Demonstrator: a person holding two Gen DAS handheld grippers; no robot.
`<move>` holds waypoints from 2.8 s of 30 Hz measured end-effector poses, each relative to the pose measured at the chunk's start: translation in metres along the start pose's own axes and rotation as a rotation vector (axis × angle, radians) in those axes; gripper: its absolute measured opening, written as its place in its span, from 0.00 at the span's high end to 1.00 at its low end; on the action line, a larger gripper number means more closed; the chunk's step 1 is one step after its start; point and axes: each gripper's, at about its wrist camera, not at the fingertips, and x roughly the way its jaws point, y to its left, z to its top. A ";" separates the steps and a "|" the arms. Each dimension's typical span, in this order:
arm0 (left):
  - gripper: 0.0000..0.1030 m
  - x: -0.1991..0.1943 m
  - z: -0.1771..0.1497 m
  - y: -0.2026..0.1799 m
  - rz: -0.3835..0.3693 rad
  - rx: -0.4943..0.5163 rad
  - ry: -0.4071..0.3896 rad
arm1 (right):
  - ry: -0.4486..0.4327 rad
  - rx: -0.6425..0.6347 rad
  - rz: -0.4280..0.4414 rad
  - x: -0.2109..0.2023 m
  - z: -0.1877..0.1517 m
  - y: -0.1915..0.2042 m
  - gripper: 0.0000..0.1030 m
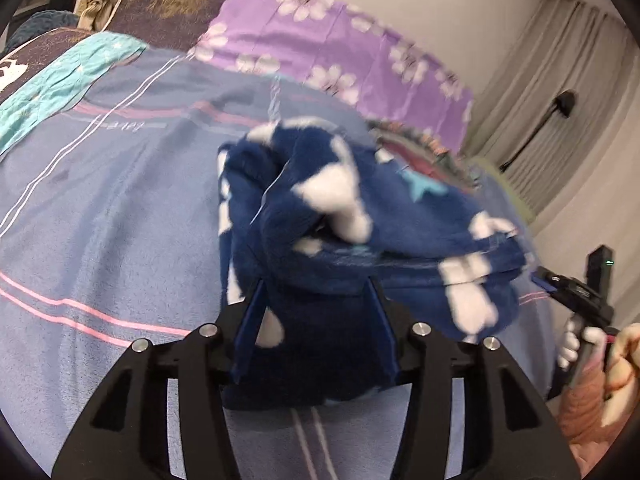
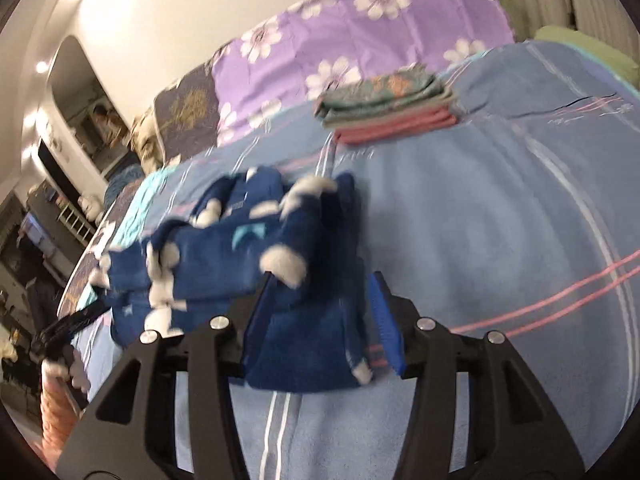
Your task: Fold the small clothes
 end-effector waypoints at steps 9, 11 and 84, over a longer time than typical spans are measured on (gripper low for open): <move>0.96 -0.019 0.020 -0.001 -0.038 -0.035 -0.098 | -0.029 0.067 0.075 0.017 0.010 -0.005 0.94; 0.96 -0.029 0.030 -0.010 -0.049 0.005 -0.130 | -0.063 0.070 0.097 0.010 0.020 -0.004 0.94; 0.89 0.082 0.182 0.032 0.110 0.075 -0.108 | -0.056 0.041 0.214 0.117 0.175 -0.019 0.85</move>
